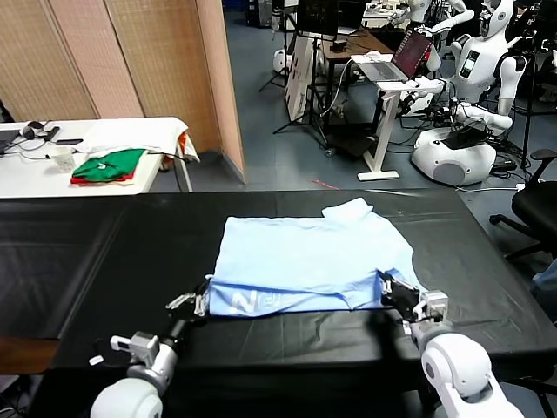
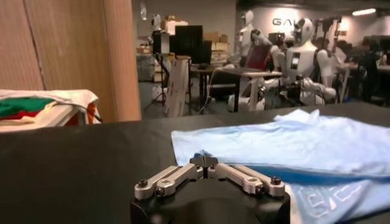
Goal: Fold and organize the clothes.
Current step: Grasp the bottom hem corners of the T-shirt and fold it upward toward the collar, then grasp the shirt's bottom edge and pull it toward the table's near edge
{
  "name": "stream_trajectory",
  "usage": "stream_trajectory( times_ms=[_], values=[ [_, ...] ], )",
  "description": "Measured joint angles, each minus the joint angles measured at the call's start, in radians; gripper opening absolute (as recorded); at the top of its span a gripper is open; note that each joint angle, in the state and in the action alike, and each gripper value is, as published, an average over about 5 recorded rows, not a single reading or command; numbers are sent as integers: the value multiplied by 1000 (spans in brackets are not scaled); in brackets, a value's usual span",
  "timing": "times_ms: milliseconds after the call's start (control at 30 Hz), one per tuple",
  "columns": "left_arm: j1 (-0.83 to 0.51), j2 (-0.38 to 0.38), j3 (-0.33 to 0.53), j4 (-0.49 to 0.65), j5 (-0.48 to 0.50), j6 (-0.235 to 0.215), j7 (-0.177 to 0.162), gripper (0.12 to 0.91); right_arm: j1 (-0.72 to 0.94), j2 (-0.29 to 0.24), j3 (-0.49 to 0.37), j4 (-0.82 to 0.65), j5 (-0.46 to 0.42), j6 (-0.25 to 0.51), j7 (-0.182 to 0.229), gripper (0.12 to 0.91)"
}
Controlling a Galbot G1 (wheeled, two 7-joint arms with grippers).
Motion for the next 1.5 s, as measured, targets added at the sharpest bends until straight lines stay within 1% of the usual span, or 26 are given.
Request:
stream_trajectory(
  times_ms=[133, 233, 300, 333, 433, 467, 500, 533, 567, 600, 667, 700, 733, 767, 800, 833, 933, 967, 1033, 1133, 1267, 1400, 1500],
  values=[
    [-29, -1, 21, 25, 3, 2, -3, 146, 10, 8, 4, -14, -2, -6, 13, 142],
    [-55, 0, 38, 48, 8, 2, -4, 146, 14, 14, 7, -21, -3, -9, 15, 144],
    [-72, 2, 48, 63, 10, 3, -5, 146, 13, 16, 9, -22, 0, -11, 10, 179],
    [-81, 3, 53, 70, 10, 3, -5, 146, 12, 16, 10, -20, 2, -14, 4, 216],
    [-102, 4, 61, 85, 9, 12, -9, 146, 1, 16, 20, -8, 8, -25, -21, 381],
    [-107, 4, 62, 88, 8, 18, -12, 146, -4, 15, 25, -2, 9, -29, -30, 457],
    [-109, 3, 62, 89, 7, 23, -15, 148, -11, 15, 30, 6, 10, -33, -39, 513],
    [-110, 2, 61, 87, 7, 28, -19, 164, -18, 14, 36, 14, 10, -37, -46, 570],
    [-108, 0, 59, 84, 6, 33, -22, 179, -28, 12, 43, 25, 11, -41, -52, 645],
    [-104, -2, 56, 79, 4, 36, -23, 214, -39, 10, 50, 37, 11, -43, -58, 702],
    [-91, -7, 48, 65, 0, 44, -27, 319, -65, 6, 66, 64, 14, -46, -66, 811],
    [-83, -9, 44, 57, -3, 48, -30, 376, -81, 5, 75, 79, 15, -46, -69, 849],
    [-72, -10, 40, 47, -6, 52, -32, 451, -98, 3, 85, 94, 17, -45, -71, 870],
    [-59, -11, 37, 37, -8, 56, -34, 508, -114, 2, 95, 107, 19, -44, -73, 892],
    [-46, -12, 34, 27, -11, 60, -35, 565, -131, 2, 106, 118, 22, -41, -75, 899],
    [-31, -13, 32, 16, -14, 63, -35, 640, -147, 2, 117, 127, 24, -39, -77, 902],
    [13, -18, 26, -14, -33, 80, -36, 808, -184, 2, 150, 139, 32, -31, -84, 906],
    [25, -19, 25, -23, -44, 88, -37, 847, -194, 2, 160, 140, 35, -29, -86, 904],
    [47, -22, 24, -39, -65, 104, -38, 891, -209, 2, 182, 139, 43, -24, -90, 895],
    [72, -29, 26, -54, -90, 119, -40, 905, -226, 3, 214, 132, 54, -13, -95, 869],
    [86, -35, 28, -55, -102, 124, -40, 907, -234, 4, 248, 112, 70, 6, -104, 848],
    [91, -32, 27, -56, -104, 125, -39, 907, -229, 5, 261, 90, 80, 11, -108, 825],
    [92, -31, 27, -56, -104, 125, -38, 907, -228, 9, 263, 74, 84, 14, -110, 789]
  ],
)
